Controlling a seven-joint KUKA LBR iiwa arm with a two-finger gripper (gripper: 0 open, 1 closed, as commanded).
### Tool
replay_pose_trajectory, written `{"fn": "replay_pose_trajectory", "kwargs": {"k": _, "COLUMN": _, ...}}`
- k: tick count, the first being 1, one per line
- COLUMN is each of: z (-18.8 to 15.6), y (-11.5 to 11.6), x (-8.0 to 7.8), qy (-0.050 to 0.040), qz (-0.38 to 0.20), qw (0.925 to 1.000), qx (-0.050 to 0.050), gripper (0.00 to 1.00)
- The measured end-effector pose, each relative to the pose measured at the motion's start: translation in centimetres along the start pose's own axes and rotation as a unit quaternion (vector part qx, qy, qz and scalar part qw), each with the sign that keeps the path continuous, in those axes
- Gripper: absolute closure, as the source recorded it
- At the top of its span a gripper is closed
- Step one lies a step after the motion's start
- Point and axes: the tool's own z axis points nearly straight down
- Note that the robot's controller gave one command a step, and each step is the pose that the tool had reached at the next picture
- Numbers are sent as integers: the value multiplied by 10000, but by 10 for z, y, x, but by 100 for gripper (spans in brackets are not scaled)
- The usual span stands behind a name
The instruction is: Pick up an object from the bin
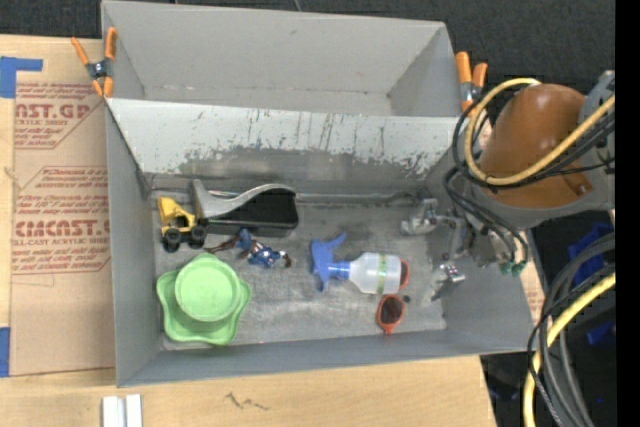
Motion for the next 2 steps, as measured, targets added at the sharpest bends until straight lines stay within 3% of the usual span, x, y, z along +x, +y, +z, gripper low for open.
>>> {"fn": "replay_pose_trajectory", "kwargs": {"k": 1, "z": 27, "y": 14, "x": -2, "qy": 47, "qz": -310, "qw": 9995, "qx": -31, "gripper": 0}}
{"fn": "replay_pose_trajectory", "kwargs": {"k": 2, "z": 74, "y": 41, "x": -27, "qy": -12, "qz": 162, "qw": 9999, "qx": -3, "gripper": 100}}
